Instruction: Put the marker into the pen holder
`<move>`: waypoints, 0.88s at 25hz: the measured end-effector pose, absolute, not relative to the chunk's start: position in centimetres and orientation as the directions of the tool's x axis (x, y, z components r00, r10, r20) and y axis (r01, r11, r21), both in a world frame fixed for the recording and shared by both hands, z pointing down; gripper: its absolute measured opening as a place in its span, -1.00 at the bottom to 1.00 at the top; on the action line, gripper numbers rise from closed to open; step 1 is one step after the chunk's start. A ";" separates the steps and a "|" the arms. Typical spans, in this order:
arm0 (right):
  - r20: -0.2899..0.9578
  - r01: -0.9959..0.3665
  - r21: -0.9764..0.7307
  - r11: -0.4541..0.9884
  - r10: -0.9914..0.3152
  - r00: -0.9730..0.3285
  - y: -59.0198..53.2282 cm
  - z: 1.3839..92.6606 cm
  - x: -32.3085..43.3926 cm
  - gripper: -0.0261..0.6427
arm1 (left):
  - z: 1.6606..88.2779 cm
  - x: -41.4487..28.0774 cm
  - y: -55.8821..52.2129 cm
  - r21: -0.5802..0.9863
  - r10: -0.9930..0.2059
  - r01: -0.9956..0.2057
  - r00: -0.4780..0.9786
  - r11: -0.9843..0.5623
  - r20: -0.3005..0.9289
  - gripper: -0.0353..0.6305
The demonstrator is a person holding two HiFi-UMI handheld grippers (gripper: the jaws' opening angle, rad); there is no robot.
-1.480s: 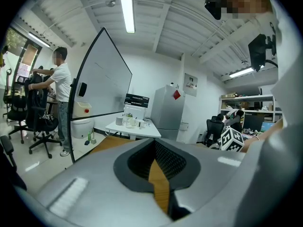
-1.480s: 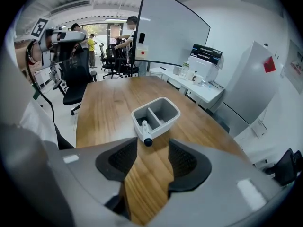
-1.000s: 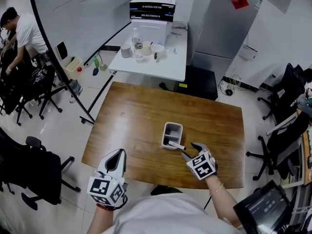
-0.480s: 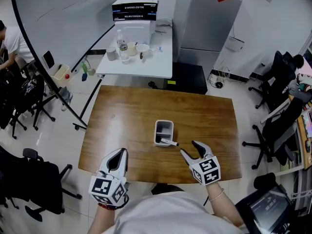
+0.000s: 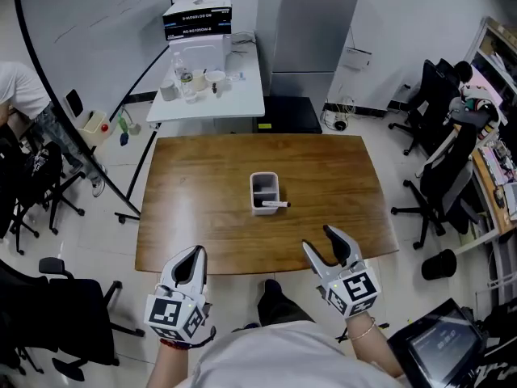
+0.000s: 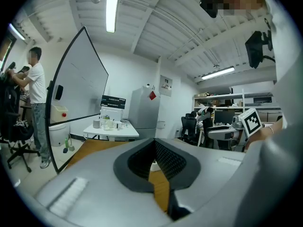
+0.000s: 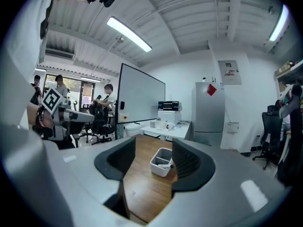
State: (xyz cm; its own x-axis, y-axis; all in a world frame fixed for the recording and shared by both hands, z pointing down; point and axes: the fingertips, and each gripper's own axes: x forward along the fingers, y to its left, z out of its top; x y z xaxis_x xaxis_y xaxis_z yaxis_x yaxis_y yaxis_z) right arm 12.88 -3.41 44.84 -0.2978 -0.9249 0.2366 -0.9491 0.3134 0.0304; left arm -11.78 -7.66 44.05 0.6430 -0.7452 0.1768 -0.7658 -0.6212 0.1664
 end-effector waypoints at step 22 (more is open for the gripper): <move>0.100 -0.937 0.051 0.345 -0.935 -0.339 7.0 37.7 4.3 -0.33 | 44.3 -19.2 1.1 0.252 -0.762 -0.771 0.629 -0.585 0.154 -0.89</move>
